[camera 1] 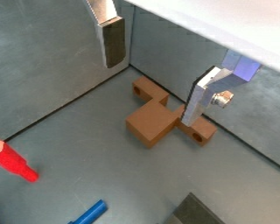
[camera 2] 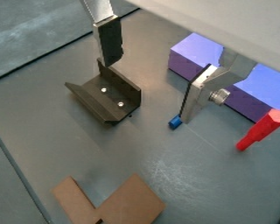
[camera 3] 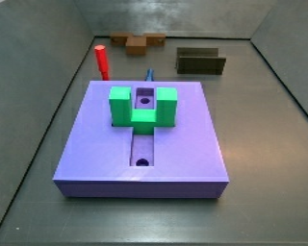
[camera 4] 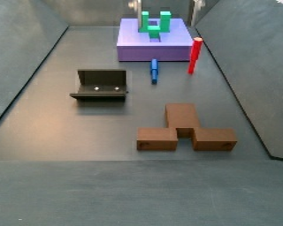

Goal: Pick up the brown object. Move up. Place the brown object on the fixture. Regrasp the brown object. Move to above the board. Insert the brown object.
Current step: Pick up the brown object.

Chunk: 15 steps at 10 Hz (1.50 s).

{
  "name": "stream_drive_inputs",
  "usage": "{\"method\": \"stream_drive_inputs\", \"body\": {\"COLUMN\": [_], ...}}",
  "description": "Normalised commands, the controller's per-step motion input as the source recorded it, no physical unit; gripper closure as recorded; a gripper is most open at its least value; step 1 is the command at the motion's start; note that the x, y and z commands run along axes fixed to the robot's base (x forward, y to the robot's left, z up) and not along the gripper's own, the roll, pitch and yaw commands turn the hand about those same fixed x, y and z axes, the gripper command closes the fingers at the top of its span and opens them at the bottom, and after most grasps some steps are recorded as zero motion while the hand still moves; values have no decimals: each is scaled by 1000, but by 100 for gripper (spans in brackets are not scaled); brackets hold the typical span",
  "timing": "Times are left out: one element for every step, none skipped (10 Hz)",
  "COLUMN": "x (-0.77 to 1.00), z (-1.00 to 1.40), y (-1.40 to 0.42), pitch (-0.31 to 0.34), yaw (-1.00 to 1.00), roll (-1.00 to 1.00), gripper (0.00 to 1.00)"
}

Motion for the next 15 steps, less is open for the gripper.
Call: {"method": "stream_drive_inputs", "body": {"x": [-400,-474,-477,-420,-63,0,0,23,66,0,0,34,43,31,20], "z": [-931,-971,-989,-997,-1000,-1000,-1000,-1000,-1000,-1000,-974,-920,-817,-720,-666], "y": [517,560,551,540,143,0,0,-9,0,0,0,0,0,0,0], "pitch": [-107,-93,-84,-80,-119,-100,-90,-83,-67,-70,-100,-66,-49,-43,-37], "yaw": [-271,-263,-286,-254,-37,-14,-23,-43,-46,-60,-60,-57,-51,-40,-20], "roll": [0,0,0,0,0,0,0,0,-33,-21,-49,-64,-67,-41,-44], "gripper": [0,0,0,0,0,0,0,0,0,0,0,0,0,0,0]}}
